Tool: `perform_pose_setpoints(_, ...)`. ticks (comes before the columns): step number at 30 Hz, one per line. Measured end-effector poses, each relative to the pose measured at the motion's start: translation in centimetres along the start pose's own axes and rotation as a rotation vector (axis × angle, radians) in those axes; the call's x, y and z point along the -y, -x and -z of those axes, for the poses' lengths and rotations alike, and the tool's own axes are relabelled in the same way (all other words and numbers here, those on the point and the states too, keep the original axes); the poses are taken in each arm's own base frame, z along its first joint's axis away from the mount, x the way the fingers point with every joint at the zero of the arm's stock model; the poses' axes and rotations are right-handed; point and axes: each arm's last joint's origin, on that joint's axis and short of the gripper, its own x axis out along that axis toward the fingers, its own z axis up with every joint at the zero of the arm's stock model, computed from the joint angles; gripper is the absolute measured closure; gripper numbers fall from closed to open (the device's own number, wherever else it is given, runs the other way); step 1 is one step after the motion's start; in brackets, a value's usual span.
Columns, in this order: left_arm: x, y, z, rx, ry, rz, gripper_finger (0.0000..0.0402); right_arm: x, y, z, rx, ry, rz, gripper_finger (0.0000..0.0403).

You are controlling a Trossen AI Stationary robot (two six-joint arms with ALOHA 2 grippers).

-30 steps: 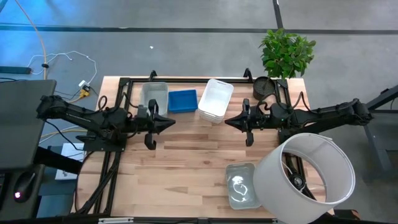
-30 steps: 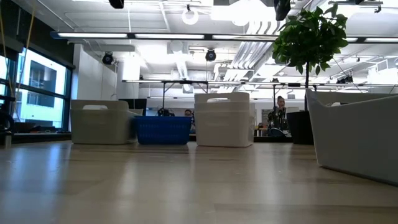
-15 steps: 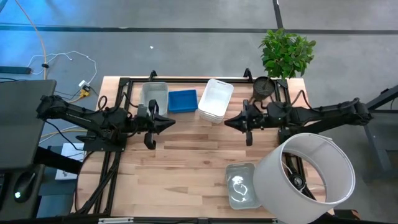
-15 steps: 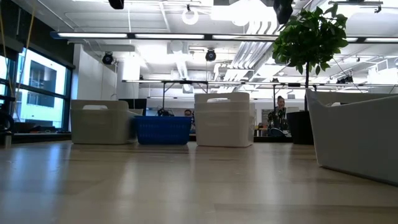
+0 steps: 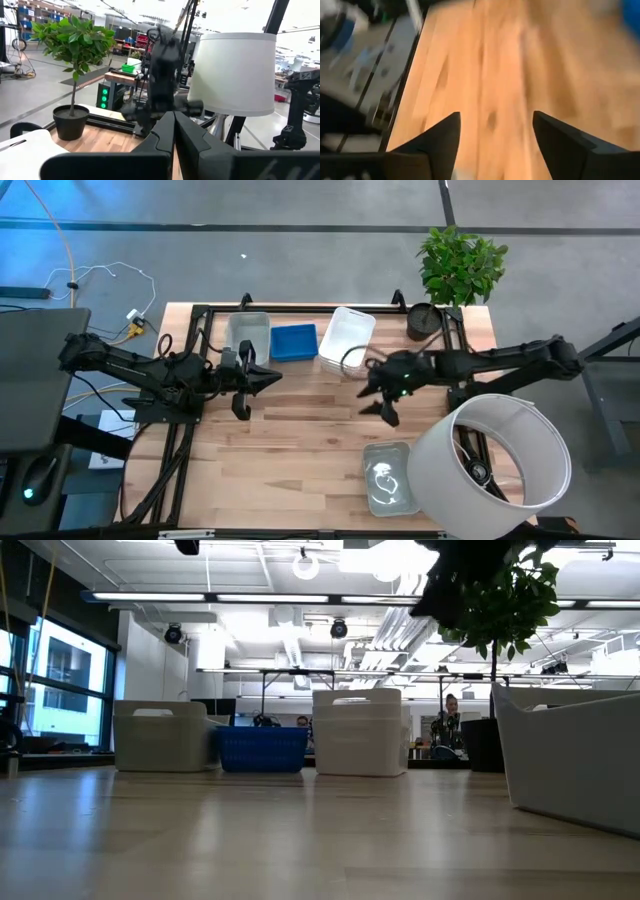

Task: Stack baskets by color
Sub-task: Stack the bottom gray bin on the top gray bin

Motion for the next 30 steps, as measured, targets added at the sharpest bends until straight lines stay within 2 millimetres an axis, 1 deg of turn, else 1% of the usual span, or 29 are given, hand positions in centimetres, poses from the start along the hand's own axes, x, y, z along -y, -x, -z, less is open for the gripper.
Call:
perform_pose_setpoints(2, 0.0, 0.0, 0.0, 0.000, 0.000, 0.000, 0.0401, -0.1, -1.1, 0.8, -0.091, 0.005, -0.045, 0.0159)
perform_pose_setpoints(6, 0.0, 0.0, 0.0, -0.002, -0.001, 0.000, 0.0401, -0.5, -3.0, 2.2, -0.226, 0.012, -0.106, 0.0159)
perform_pose_setpoints(11, 0.0, 0.0, 0.0, -0.004, -0.002, -0.001, 0.0401, -1.4, -5.1, 3.4, -0.320, 0.026, -0.147, 0.0162)
perform_pose_setpoints(16, 0.0, 0.0, 0.0, -0.004, -0.002, -0.001, 0.0401, -2.0, -6.7, 4.7, -0.395, 0.049, -0.120, 0.0163)
perform_pose_setpoints(21, 0.0, 0.0, 0.0, -0.004, -0.002, -0.002, 0.0401, -2.5, -7.7, 5.8, -0.452, 0.073, -0.077, 0.0163)
perform_pose_setpoints(26, 0.0, 0.0, 0.0, -0.004, -0.002, -0.002, 0.0401, -2.8, -8.1, 6.2, -0.472, 0.083, -0.076, 0.0164)
perform_pose_setpoints(30, 0.0, 0.0, 0.0, -0.004, -0.002, -0.002, 0.0401, -2.9, -8.1, 6.5, -0.482, 0.098, -0.035, 0.0185)
